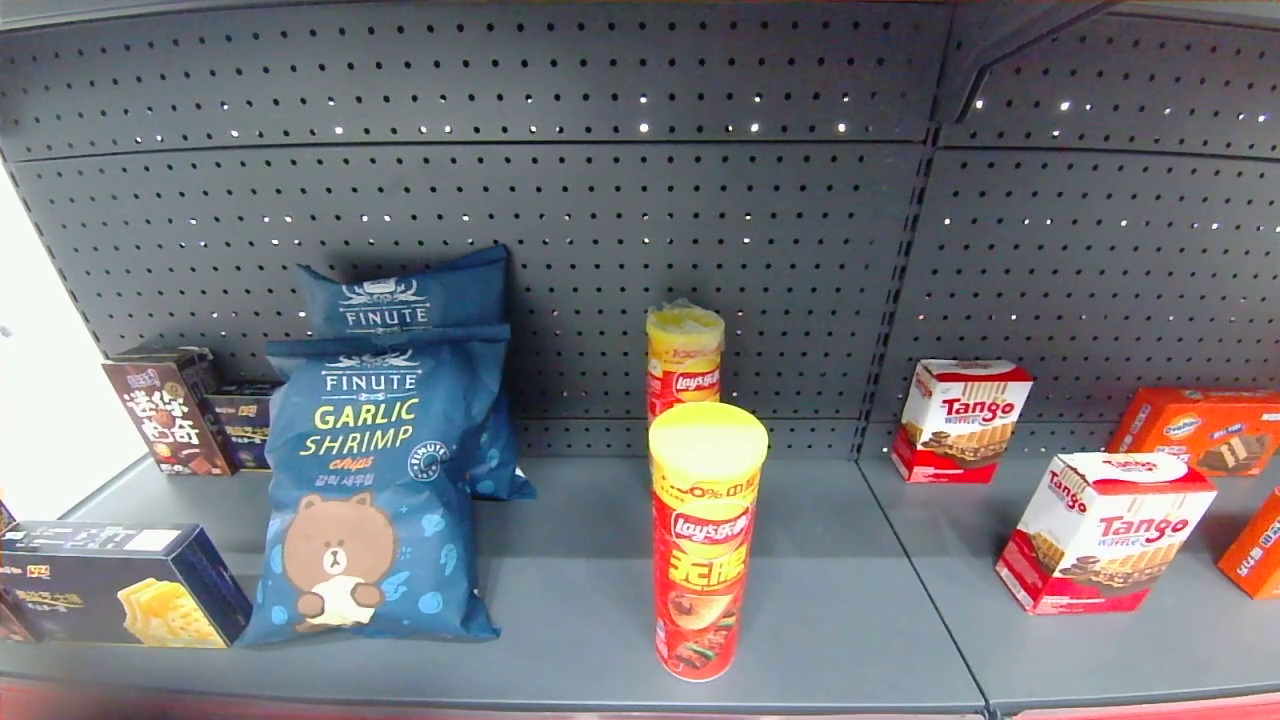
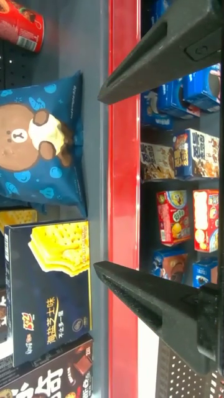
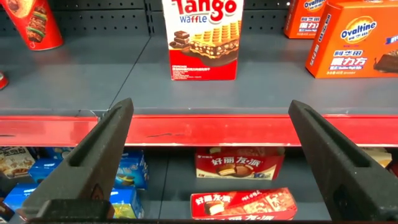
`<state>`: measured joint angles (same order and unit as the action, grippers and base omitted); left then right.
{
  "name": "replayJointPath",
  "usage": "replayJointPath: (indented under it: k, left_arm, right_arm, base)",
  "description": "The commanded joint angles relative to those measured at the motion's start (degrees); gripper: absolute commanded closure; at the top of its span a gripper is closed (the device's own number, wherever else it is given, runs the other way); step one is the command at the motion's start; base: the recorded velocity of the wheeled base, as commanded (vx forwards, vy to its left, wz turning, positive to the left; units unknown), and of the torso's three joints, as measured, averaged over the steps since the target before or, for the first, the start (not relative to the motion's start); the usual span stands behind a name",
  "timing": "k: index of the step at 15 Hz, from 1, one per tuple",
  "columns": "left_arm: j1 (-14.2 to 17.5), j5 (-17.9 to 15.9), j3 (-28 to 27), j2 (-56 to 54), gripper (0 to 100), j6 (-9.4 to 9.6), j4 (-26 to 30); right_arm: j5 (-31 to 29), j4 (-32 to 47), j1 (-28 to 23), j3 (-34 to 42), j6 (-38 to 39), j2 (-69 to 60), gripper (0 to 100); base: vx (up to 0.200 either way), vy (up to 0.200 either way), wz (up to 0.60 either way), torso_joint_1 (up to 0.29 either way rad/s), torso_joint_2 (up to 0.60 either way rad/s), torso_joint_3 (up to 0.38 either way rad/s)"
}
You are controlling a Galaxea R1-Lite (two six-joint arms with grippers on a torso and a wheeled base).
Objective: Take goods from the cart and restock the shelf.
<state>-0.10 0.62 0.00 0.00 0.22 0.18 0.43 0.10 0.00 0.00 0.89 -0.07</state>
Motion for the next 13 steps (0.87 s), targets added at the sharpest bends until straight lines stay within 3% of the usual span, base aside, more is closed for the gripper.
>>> replayJointPath:
  k: [1,13]
  left_arm:
    - [0.01,-0.01,0.00,0.00,0,0.04,-0.01]
    - [0.01,0.08,0.00,0.00,0,0.04,-0.01]
  right_arm:
    - [0.01,-0.01,0.00,0.00,-0.01,0.07,0]
    - [0.01,-0.01,0.00,0.00,-0.01,0.07,0]
  base:
    - [0.000,0.000,0.00,0.000,0.00,0.000]
    - [0.000,0.000,0.00,0.000,0.00,0.000]
